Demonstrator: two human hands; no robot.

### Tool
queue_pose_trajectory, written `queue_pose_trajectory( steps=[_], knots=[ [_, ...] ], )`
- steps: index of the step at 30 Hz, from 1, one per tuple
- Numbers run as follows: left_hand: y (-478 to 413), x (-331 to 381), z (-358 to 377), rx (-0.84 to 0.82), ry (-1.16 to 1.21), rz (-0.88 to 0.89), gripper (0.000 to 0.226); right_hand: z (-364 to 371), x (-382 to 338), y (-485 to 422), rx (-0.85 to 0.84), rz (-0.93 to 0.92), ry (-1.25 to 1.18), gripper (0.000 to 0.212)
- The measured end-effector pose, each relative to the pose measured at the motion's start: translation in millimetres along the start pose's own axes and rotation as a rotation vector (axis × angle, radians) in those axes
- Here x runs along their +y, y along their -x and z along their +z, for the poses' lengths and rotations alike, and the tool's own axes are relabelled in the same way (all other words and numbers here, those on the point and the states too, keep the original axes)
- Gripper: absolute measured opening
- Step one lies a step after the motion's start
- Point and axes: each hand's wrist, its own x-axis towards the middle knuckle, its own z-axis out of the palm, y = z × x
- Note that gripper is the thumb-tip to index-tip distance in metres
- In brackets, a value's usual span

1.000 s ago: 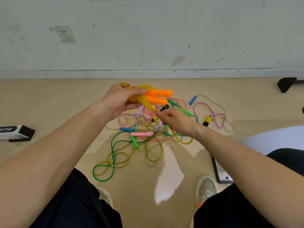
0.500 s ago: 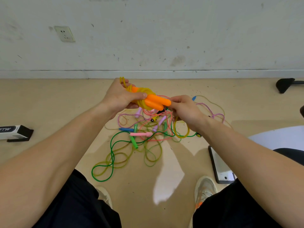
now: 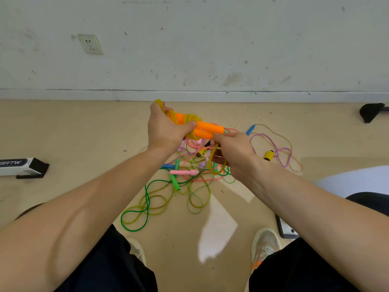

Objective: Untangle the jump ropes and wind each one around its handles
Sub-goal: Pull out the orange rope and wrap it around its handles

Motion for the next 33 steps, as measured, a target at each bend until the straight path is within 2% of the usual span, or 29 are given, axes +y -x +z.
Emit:
queue_pose_trajectory(
  steps=[5,11,16,19,23,25,30,33],
  knots=[
    [6.0,1.0,6.8,0.029,-0.096,0.135,0.083,4.2,-1.5,2.4,-0.023,0.014,0.09,0.023],
    [25.6,-3.8,16.9,-0.087,-0.29,0.328,0.076,11.4,5.5,6.9,-0.106,-0.041,0.26,0.026],
    [24.7,-2.3,12.7,-0.152,-0.333,0.447,0.083,-7.6,-19.4,4.5,-0.216,-0.08,0.325,0.035],
    [24.0,-0.5,14.0,-0.221,-0.361,0.444,0.09,-17.9,-29.5,6.6,-0.236,-0.102,0.378,0.031],
    [10.8,3.9,10.0,-0.304,-0.328,0.363,0.101,-21.5,-31.8,10.4,-0.206,-0.128,0.223,0.012],
    [8.1,4.8,7.1,-0.35,-0.309,0.351,0.099,-22.8,-30.4,11.4,-0.309,-0.063,0.14,0.012],
    [11.8,9.9,1.1,-0.432,-0.211,0.324,0.095,-30.0,-35.4,5.7,-0.602,0.199,-0.078,0.02],
    [11.7,12.7,-3.9,-0.472,-0.116,0.275,0.096,-35.8,-41.1,0.3,-0.705,0.273,-0.266,0.041]
  ],
)
